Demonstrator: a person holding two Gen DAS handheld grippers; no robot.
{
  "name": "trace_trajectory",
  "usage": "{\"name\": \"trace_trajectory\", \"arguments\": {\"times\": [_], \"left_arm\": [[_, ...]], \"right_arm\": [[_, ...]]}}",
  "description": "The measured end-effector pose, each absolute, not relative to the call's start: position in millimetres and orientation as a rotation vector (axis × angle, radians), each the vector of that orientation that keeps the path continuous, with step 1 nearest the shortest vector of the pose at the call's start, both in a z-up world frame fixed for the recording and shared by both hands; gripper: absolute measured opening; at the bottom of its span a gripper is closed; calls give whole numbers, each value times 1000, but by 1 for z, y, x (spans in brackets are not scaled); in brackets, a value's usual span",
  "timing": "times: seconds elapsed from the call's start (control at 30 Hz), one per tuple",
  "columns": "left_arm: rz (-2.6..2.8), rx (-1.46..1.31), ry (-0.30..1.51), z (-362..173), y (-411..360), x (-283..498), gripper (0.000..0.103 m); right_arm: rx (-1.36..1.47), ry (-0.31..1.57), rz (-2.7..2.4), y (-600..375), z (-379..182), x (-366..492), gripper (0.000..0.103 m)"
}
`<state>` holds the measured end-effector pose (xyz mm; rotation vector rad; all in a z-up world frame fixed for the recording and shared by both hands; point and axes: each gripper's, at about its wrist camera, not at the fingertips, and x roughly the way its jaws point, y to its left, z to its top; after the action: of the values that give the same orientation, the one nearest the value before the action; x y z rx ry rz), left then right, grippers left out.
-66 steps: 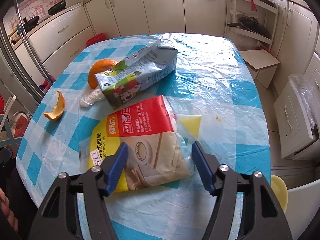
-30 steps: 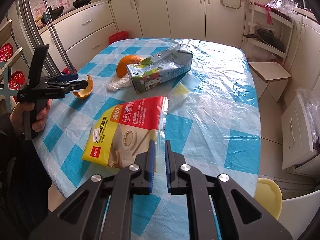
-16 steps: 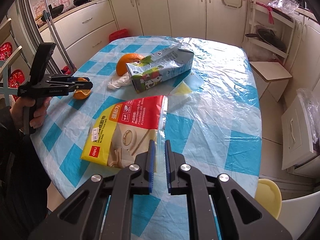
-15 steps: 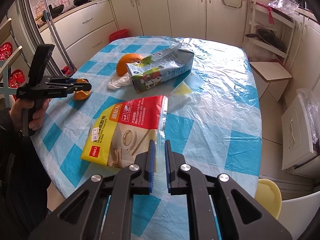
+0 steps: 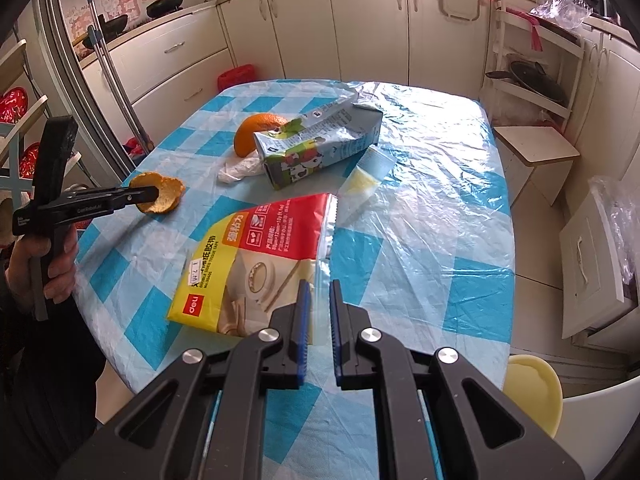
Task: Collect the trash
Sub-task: 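Grasp the small orange peel with the left gripper while the right gripper holds the bag, then carry the bag and the peel toward the yellow bucket with both grippers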
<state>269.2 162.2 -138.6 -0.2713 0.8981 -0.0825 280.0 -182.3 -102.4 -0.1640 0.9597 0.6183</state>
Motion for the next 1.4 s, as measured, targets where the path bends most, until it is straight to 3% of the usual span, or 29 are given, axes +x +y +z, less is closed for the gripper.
{"name": "trace_trajectory", "arguments": {"times": [0.63, 0.67, 0.83, 1.0, 1.03, 1.07, 1.1, 1.13, 1.4], "left_arm": [[-295, -348, 843, -107, 53, 224, 6], [-308, -345, 842, -106, 46, 224, 6], [-365, -315, 847, -100, 11, 226, 6], [-398, -293, 850, -98, -19, 227, 6], [-403, -290, 851, -98, -22, 226, 6], [-405, -288, 853, -98, -24, 225, 6], [-406, -286, 854, -98, -24, 224, 6], [-404, -284, 855, -99, -24, 224, 6], [-383, -297, 847, -97, -9, 221, 6]], "right_arm": [[-75, 828, 464, -260, -57, 270, 10], [-70, 820, 441, -268, -55, 269, 4], [-40, 781, 340, -311, -41, 265, 3], [94, 843, 333, -344, -51, 267, 4], [111, 854, 348, -343, -54, 267, 6], [124, 867, 368, -338, -58, 268, 23], [130, 889, 387, -332, -64, 270, 56], [120, 907, 396, -325, -70, 271, 62], [-1, 959, 422, -281, -104, 285, 55]]}}
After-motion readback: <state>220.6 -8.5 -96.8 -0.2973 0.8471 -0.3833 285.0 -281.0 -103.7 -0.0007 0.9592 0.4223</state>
